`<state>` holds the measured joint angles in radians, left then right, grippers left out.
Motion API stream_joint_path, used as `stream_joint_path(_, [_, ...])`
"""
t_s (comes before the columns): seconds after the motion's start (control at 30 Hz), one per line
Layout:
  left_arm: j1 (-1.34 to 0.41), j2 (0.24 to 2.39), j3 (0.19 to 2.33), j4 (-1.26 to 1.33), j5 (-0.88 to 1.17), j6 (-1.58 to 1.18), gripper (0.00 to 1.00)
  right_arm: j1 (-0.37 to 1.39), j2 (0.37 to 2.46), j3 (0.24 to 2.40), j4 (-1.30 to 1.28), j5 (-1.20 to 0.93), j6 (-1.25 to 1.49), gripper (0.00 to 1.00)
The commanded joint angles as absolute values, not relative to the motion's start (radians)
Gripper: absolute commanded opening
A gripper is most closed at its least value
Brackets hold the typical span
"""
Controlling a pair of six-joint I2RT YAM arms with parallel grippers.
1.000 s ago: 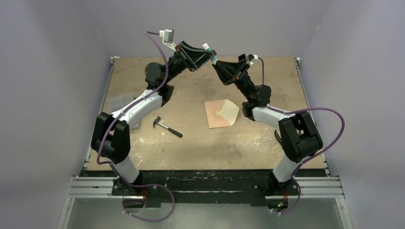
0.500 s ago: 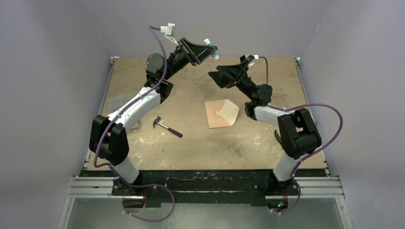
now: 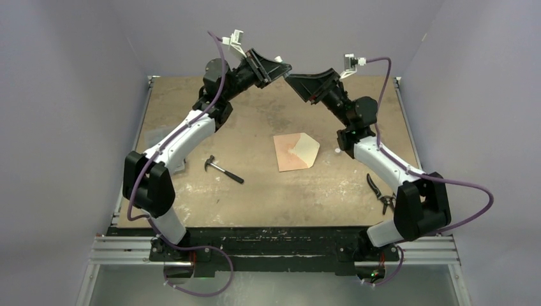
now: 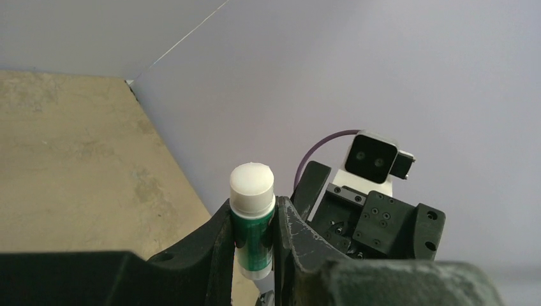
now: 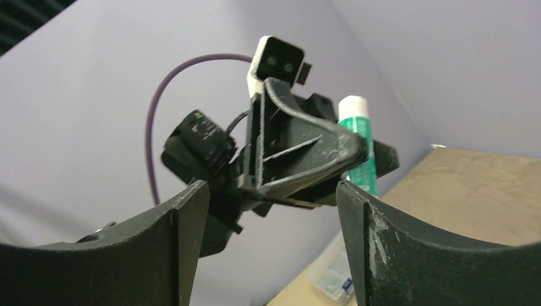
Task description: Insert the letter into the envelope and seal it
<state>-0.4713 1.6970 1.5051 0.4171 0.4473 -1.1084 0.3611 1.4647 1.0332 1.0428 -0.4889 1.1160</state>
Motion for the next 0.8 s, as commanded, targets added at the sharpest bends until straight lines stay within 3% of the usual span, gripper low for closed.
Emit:
stream_joint_path(0.0, [-0.471,1.695,1.539,0.433,0.46,-1.138,0.0,0.363,1.476,1.101,0.849,-0.403,0.968,0.73])
stream_joint_path(0.13, [-0.472,1.694,1.534,0.44,0.456,-1.135,0.0,0.364,1.473,1.118,0.791,-0.391,0.955,0.68])
stream_joint_path(0.33, [-0.472,1.69,1.528,0.445,0.446,-1.129,0.0,0.364,1.465,1.124,0.719,-0.351,0.938,0.71])
stream_joint_path(0.6, [-0.471,1.707,1.524,0.485,0.455,-1.168,0.0,0.364,1.513,1.118,0.862,-0.442,1.034,0.29])
stream_joint_path(0.77, [-0.471,1.679,1.474,0.605,0.467,-1.139,0.0,0.345,1.505,1.051,1.025,-0.48,1.271,0.09])
